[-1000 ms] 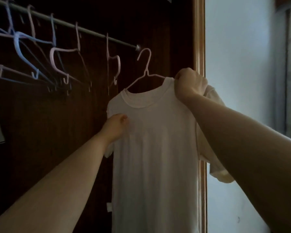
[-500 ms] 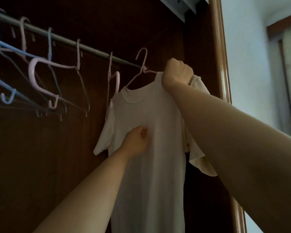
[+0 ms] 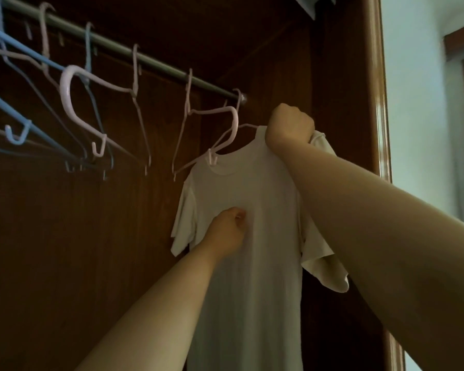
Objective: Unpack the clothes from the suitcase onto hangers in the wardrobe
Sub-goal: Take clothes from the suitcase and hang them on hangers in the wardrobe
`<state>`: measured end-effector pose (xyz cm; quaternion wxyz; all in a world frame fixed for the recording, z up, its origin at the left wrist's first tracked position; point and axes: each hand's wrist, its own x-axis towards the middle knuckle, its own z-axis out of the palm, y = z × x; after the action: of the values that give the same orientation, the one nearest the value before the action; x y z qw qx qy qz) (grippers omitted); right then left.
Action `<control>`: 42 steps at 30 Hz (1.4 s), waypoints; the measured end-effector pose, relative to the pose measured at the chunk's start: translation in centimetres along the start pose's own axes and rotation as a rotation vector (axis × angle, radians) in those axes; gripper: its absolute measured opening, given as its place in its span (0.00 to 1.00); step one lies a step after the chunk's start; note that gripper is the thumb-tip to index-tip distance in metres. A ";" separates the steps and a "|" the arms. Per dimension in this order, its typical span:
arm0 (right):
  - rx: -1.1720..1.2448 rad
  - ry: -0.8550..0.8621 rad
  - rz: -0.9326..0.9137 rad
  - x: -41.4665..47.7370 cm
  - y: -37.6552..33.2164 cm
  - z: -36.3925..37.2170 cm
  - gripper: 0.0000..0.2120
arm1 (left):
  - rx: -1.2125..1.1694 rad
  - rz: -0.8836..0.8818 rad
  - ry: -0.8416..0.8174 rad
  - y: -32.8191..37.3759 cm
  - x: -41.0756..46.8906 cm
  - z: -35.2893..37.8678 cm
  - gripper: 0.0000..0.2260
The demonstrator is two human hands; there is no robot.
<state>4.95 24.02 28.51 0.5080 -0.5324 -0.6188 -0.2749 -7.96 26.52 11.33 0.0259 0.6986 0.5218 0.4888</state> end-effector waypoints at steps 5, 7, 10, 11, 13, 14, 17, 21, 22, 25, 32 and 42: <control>0.045 -0.092 0.057 -1.8 2.1 -1.6 0.07 | -0.071 -0.050 -0.021 1.4 -2.2 2.0 0.18; 0.100 -0.116 0.106 -3.0 3.3 -2.2 0.08 | -0.083 -0.077 -0.058 2.0 -3.5 3.0 0.18; 0.213 -0.165 0.147 -5.3 5.1 -2.9 0.10 | -0.091 -0.105 -0.079 3.0 -5.6 4.3 0.18; 0.263 -0.178 0.165 -6.1 5.5 -3.0 0.11 | -0.098 -0.116 -0.081 3.3 -6.4 4.6 0.18; 0.340 -0.223 0.216 -7.9 6.6 -3.5 0.15 | -0.096 -0.126 -0.109 4.2 -8.0 4.8 0.19; 0.363 -0.245 0.235 -8.6 6.8 -3.3 0.15 | -0.093 -0.128 -0.110 4.3 -8.4 4.7 0.19; 0.386 -0.326 0.290 -11.4 8.3 -3.8 0.13 | -0.040 -0.151 -0.117 5.5 -10.6 4.7 0.20; 0.403 -0.430 0.343 -15.3 10.7 -5.2 0.11 | -0.040 -0.198 -0.141 7.6 -14.4 4.8 0.22; 0.398 -0.455 0.356 -16.2 11.4 -5.5 0.11 | -0.032 -0.202 -0.141 8.2 -15.4 4.9 0.22; 0.377 -0.532 0.372 -19.4 13.5 -7.3 0.09 | -0.016 -0.223 -0.141 10.0 -18.4 5.3 0.21; 0.349 -0.629 0.463 -26.8 20.5 -10.1 0.07 | -0.027 -0.288 -0.166 14.3 -25.0 8.4 0.20; 0.348 -0.823 0.594 -40.5 33.8 -16.0 0.06 | -0.103 -0.429 -0.213 19.7 -37.9 17.4 0.19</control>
<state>38.66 4.08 -10.28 0.3599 -0.6564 -0.6259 0.2188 19.15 -2.77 -11.80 0.2196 0.6173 0.6269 0.4215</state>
